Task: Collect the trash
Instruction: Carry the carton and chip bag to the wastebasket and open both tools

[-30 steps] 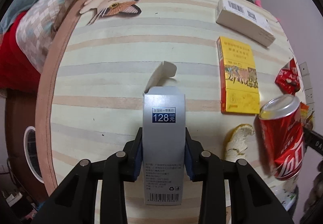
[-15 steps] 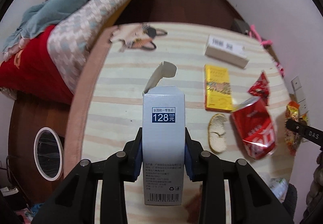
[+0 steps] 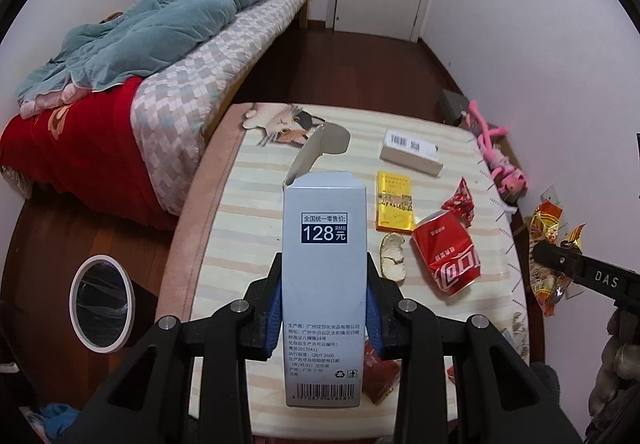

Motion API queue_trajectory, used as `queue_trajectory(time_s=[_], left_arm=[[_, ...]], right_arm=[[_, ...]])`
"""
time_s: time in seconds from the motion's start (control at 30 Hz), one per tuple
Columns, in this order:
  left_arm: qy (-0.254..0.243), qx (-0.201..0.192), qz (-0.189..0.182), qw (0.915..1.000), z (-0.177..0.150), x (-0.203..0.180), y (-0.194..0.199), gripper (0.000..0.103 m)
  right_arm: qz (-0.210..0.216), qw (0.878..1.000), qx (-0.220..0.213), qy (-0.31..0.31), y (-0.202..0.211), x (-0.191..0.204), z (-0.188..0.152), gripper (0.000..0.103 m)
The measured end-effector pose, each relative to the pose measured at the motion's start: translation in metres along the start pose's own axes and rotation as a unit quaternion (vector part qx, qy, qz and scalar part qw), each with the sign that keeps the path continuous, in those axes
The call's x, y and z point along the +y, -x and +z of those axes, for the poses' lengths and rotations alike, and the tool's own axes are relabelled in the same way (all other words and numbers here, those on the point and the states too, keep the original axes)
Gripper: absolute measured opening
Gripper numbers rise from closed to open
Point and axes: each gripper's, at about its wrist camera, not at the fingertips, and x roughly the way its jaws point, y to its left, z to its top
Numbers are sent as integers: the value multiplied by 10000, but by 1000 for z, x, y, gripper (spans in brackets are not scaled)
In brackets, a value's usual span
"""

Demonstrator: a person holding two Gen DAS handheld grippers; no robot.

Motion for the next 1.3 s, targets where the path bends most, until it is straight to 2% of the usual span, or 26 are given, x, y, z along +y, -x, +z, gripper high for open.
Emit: queue_trajectory(time_s=[0.13, 0.23, 0.4, 0.57, 0.73, 0.83, 0.97, 1.13, 1.2, 1.27, 1.3], left_arm=[[99, -163, -5, 9998, -3, 22, 20, 30], [229, -267, 75, 9994, -3, 53, 31, 30], [615, -286, 316, 9972, -6, 120, 36, 30], [1186, -191, 704, 9903, -14, 209, 27, 30], [1912, 111, 948, 9769, -35, 308, 7, 30], [2391, 387, 854, 9665, -50, 368, -12, 30], [3139, 796, 560, 9445, -73, 448, -49, 30], [3748, 1191, 426, 9185, -95, 510, -87, 33], [3923, 1394, 431, 9082, -102, 528, -104, 50], [4071, 1481, 491, 8999, -111, 540, -109, 88], [4151, 1472, 515, 8963, -115, 544, -111, 93]], right_arm=[[284, 9993, -132, 210, 24, 31, -7, 33], [490, 9977, -165, 436, 33, 67, -11, 33], [976, 9912, -83, 891, 31, 152, -16, 33], [1386, 9795, 252, 1441, -5, 253, -20, 33], [1733, 9618, 871, 1933, -69, 357, -34, 33], [1883, 9489, 1311, 2169, -115, 416, -47, 33], [1984, 9325, 1881, 2361, -182, 487, -72, 33], [1975, 9152, 2562, 2404, -271, 561, -101, 33], [1922, 9099, 2764, 2424, -301, 581, -111, 33], [1868, 9023, 2992, 2478, -328, 597, -123, 33], [1847, 8988, 3099, 2491, -341, 603, -130, 33]])
